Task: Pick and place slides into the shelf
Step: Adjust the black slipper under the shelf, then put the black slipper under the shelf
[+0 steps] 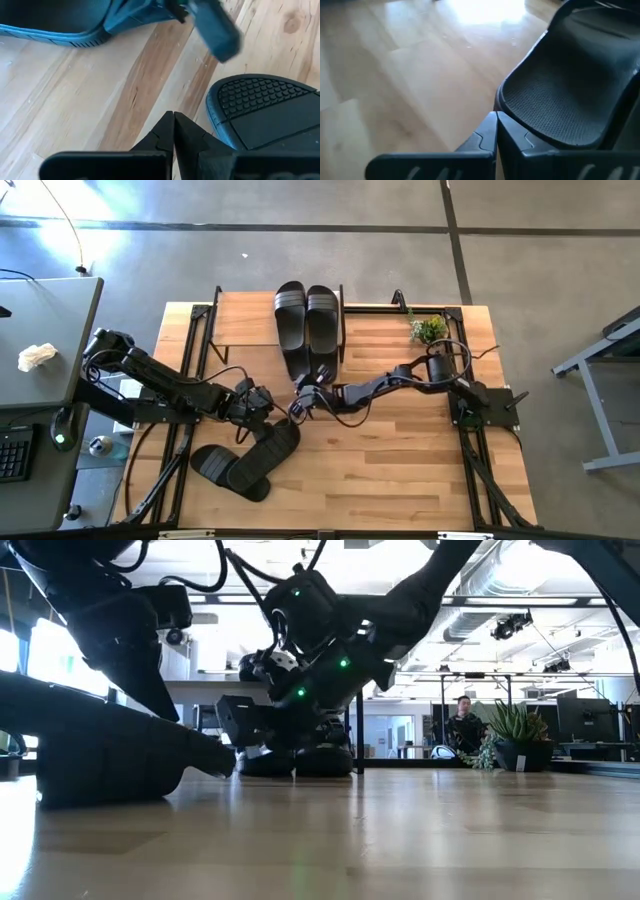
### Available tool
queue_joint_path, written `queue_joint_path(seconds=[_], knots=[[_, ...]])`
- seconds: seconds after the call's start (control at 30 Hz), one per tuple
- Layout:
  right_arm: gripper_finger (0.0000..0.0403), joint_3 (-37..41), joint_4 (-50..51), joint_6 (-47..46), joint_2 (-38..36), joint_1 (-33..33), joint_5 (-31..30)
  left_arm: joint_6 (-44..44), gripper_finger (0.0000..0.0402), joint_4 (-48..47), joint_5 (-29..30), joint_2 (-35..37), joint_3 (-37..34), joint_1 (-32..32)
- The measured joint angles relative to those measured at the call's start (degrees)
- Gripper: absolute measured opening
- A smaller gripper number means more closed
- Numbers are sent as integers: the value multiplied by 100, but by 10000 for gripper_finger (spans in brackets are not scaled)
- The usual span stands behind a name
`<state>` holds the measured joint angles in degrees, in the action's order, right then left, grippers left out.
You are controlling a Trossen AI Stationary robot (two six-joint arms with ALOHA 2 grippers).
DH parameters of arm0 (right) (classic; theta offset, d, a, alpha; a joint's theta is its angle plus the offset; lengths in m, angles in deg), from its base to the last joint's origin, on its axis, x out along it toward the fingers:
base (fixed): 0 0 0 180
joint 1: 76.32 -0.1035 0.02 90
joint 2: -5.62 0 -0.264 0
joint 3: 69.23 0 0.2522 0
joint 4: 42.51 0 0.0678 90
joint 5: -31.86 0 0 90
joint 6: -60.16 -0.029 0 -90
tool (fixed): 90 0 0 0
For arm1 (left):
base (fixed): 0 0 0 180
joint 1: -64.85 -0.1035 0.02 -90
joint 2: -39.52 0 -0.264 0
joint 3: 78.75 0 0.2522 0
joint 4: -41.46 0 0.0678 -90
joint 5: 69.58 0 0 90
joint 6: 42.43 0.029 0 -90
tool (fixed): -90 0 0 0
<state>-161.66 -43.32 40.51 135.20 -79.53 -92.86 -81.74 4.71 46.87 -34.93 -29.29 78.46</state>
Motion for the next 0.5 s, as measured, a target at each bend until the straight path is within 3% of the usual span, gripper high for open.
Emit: queue_joint_path(seconds=[0.5], knots=[[0, -2, 59, -163, -4, 62, 333, -15, 0, 2, 15, 0, 0, 0]])
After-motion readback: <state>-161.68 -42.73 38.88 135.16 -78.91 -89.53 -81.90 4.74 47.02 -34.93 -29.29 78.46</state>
